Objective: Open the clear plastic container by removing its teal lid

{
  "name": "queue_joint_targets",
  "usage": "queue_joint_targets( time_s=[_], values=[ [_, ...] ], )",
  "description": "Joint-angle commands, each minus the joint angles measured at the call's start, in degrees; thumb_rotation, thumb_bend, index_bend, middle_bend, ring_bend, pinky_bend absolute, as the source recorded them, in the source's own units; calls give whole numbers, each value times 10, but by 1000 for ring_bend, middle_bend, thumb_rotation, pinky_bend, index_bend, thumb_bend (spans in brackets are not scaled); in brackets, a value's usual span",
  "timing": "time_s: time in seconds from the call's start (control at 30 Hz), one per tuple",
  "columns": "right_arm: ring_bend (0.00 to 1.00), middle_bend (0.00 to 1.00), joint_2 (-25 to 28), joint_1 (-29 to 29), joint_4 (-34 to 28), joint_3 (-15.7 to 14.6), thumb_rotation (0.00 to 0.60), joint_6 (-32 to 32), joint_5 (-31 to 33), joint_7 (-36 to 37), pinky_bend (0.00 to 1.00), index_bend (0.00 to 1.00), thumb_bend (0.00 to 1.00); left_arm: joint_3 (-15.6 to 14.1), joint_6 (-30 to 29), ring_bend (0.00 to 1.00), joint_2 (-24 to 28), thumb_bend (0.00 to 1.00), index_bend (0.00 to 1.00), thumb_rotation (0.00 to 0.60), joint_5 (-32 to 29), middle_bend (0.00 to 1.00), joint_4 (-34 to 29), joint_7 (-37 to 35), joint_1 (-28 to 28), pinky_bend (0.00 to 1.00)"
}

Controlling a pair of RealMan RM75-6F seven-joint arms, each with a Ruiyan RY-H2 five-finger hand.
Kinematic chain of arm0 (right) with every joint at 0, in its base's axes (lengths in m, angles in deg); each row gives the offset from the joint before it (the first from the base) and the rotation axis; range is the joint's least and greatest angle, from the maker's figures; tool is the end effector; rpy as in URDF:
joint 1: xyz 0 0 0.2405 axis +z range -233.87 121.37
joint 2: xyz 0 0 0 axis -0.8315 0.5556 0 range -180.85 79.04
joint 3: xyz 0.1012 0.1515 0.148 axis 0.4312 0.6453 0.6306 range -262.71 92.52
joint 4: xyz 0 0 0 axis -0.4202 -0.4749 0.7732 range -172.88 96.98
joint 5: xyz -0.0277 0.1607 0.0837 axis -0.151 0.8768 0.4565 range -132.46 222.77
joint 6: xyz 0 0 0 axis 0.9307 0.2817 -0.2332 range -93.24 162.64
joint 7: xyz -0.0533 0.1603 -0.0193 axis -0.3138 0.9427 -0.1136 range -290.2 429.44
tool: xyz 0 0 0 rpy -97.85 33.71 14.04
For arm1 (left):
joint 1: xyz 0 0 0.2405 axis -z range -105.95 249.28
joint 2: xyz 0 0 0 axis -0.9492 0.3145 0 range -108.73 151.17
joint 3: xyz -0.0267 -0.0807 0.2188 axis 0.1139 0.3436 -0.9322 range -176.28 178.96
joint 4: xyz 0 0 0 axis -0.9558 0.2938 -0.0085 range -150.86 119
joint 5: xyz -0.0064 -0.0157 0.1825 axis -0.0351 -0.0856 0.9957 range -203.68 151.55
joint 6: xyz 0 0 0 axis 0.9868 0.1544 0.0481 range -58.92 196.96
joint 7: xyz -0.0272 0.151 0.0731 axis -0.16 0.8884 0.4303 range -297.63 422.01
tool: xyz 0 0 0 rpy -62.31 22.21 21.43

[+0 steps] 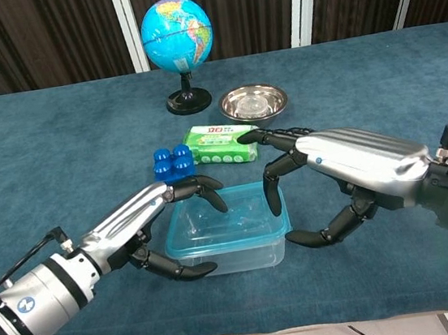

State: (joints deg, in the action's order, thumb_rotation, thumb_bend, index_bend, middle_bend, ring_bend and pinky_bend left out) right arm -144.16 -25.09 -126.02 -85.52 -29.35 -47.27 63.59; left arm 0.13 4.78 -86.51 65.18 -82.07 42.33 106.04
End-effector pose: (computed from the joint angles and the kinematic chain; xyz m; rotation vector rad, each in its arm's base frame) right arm -0.1118 -0.2438 -0.0314 2.0698 -0.9920 1.2329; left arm -0.1201 0.2614 -0.0901 -1.9555 -1.3694 -1.3597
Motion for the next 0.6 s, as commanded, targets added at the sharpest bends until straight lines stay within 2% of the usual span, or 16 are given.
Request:
queue_joint_targets(
  time_s=[0.03,0.6],
  values=[
    [0,2,0,0,-3,1,600,-1,1,1,0,534,302,-1,-1,421,0,268,415,600,0,378,2,0,-1,550],
    [0,2,-18,3,15,6,600,-7,-2,1,0,523,302,-6,-3,426,0,270,362,600,2,402,3,-10,-6,561]
  ],
)
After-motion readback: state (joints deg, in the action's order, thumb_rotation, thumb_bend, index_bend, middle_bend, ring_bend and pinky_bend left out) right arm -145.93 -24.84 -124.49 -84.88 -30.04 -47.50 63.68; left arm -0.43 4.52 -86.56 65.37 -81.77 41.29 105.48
